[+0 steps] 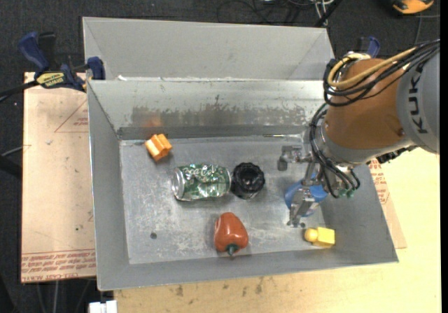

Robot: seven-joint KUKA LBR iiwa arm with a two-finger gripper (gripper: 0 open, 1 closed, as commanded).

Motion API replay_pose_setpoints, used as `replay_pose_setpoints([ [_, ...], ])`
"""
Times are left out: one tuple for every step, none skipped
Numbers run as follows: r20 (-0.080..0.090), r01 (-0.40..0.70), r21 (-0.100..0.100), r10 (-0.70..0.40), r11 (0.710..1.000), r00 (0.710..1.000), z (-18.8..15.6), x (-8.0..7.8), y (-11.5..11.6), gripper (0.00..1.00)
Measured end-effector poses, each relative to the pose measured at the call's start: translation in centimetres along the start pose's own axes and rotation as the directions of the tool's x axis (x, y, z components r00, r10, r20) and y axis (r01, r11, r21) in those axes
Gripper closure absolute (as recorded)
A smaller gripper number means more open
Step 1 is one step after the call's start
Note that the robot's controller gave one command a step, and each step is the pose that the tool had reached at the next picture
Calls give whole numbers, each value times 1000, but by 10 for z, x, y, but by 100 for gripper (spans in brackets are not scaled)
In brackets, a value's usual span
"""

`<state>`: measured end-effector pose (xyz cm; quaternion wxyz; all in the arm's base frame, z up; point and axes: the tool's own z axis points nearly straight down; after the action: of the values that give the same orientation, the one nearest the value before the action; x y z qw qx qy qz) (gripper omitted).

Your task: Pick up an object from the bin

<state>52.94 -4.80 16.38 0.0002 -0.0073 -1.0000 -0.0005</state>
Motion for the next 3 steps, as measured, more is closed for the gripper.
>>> replay_pose_setpoints([
  [10,104,2,-104,995,995,42,-8,-15,0],
  [4,100,1,-100,995,995,58,-10,-19,0],
  [-4,48,-2,-48,999,999,57,-23,-16,0],
])
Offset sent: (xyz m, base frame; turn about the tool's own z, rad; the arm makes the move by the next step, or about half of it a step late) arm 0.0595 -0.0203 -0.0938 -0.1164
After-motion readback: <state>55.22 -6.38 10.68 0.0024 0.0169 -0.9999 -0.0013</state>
